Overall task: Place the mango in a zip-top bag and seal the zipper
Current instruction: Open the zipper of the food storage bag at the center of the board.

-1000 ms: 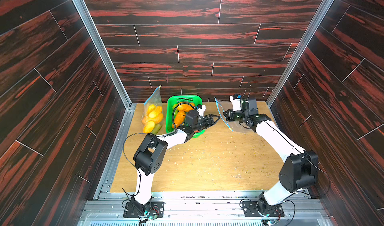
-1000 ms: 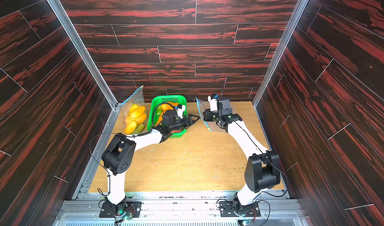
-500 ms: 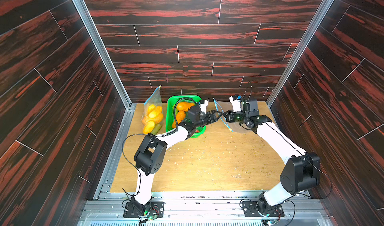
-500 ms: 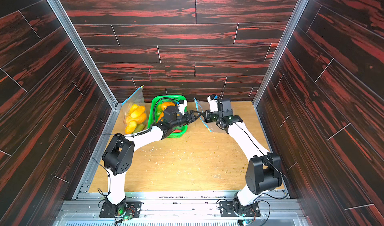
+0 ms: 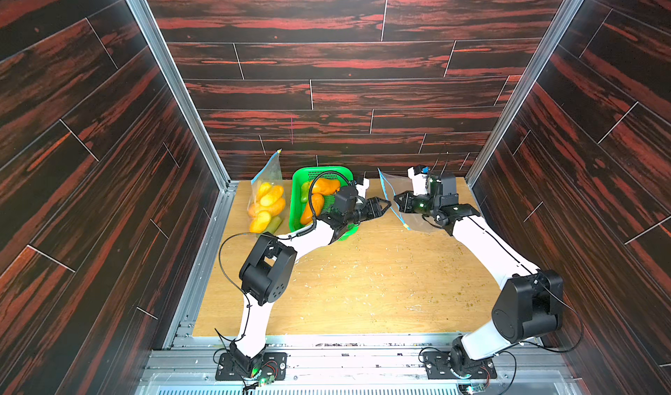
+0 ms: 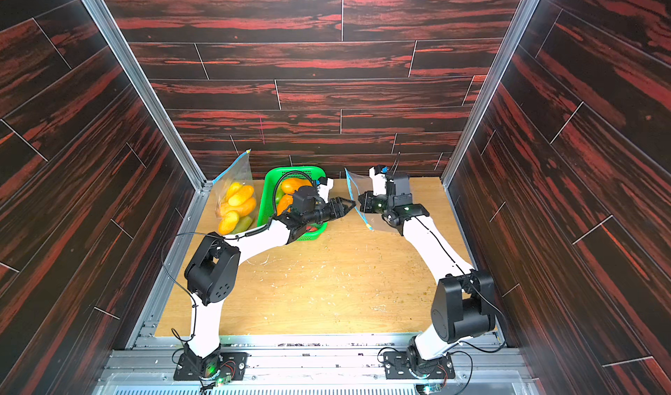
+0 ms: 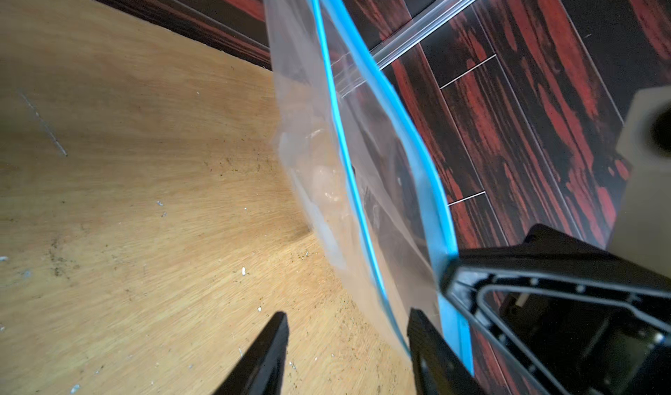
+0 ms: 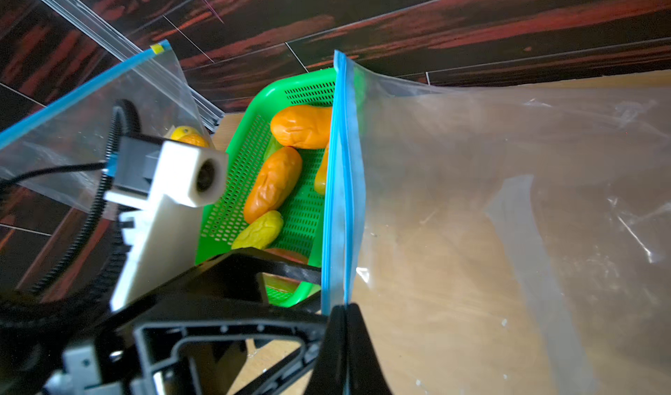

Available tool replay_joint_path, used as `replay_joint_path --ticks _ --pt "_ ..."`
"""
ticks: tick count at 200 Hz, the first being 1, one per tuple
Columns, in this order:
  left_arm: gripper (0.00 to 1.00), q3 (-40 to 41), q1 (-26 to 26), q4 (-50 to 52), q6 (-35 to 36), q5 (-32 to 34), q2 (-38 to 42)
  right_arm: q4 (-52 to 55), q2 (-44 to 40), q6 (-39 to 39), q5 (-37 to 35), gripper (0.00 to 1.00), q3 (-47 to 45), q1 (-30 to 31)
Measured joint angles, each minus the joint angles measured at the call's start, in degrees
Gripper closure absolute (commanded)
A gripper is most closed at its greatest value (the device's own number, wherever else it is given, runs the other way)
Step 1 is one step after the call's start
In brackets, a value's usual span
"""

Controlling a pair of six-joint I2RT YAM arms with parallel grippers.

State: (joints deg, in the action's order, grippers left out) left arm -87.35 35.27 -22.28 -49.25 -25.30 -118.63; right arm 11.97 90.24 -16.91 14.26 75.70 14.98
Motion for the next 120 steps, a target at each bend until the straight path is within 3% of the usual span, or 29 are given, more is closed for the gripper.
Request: replay_joint_path --ticks 37,69,120 --pt "0.45 -0.2 0.0 0.0 -0.3 0.1 -0.8 0.0 0.0 -0.4 1.9 1.00 0.0 0.0" --pt "0.71 -1.2 0.0 1.4 -0.3 0.8 -1.7 0.1 -0.1 -0.4 1.2 1.00 0.0 0.0" --pt "0.85 -1.2 0.0 5.9 0.2 4.4 -1.7 1.8 -4.4 -1.8 -10.3 1.00 0.0 -1.0"
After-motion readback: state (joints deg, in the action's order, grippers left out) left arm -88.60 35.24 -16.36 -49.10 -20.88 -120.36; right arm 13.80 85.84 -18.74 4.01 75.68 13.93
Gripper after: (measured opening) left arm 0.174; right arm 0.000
